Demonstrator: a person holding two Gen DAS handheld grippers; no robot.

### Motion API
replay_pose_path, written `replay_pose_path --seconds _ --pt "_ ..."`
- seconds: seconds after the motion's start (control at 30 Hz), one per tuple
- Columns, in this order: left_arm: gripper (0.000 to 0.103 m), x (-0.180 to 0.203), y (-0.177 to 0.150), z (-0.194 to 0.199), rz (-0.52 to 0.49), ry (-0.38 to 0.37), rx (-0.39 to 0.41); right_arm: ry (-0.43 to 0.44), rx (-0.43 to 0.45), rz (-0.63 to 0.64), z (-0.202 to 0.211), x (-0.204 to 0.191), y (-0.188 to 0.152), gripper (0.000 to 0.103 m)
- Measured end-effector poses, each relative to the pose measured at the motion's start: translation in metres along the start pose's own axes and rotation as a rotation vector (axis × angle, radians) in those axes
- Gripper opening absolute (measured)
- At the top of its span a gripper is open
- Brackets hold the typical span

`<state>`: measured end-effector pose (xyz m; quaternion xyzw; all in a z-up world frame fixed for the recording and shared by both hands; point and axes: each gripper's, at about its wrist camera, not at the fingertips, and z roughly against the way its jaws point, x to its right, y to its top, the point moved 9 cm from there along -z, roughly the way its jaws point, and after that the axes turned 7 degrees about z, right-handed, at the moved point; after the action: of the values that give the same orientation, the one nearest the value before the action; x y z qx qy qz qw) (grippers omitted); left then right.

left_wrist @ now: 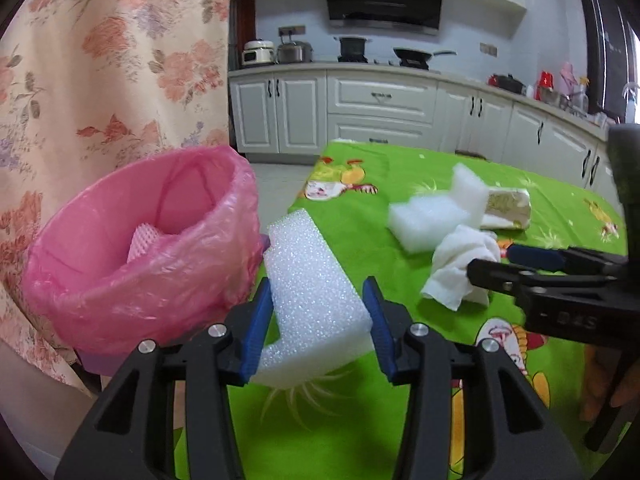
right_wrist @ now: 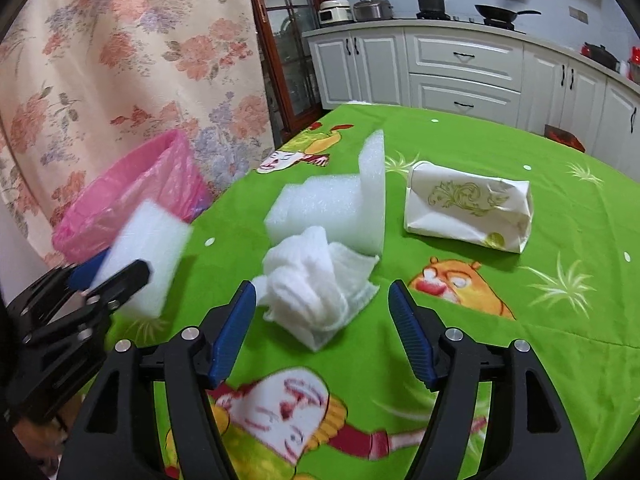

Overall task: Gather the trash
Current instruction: 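Grasp the white foam block with the left gripper while the right grasps the crumpled tissue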

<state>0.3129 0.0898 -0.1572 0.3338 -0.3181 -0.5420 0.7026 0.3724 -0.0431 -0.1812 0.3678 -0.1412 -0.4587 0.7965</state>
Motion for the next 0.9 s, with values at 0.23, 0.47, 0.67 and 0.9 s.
replay_pose_path --seconds 0.23,0.47,0.67,0.9 --pt "0.045 0.002 0.000 0.003 -0.018 0.006 0.015 -0.008 -0.029 -0.018 -0.017 0.002 0.004 0.066" --pt "0.045 0.005 -0.001 0.003 -0.023 0.013 0.011 -0.009 -0.067 0.001 -0.021 -0.001 -0.003 0.054" --pt "0.045 0.004 0.001 0.003 -0.027 0.023 0.016 0.011 -0.031 0.014 -0.013 -0.005 -0.001 0.027" --pt "0.045 0.011 0.001 0.009 -0.046 0.018 0.039 -0.006 0.004 0.040 0.010 -0.006 -0.011 0.023"
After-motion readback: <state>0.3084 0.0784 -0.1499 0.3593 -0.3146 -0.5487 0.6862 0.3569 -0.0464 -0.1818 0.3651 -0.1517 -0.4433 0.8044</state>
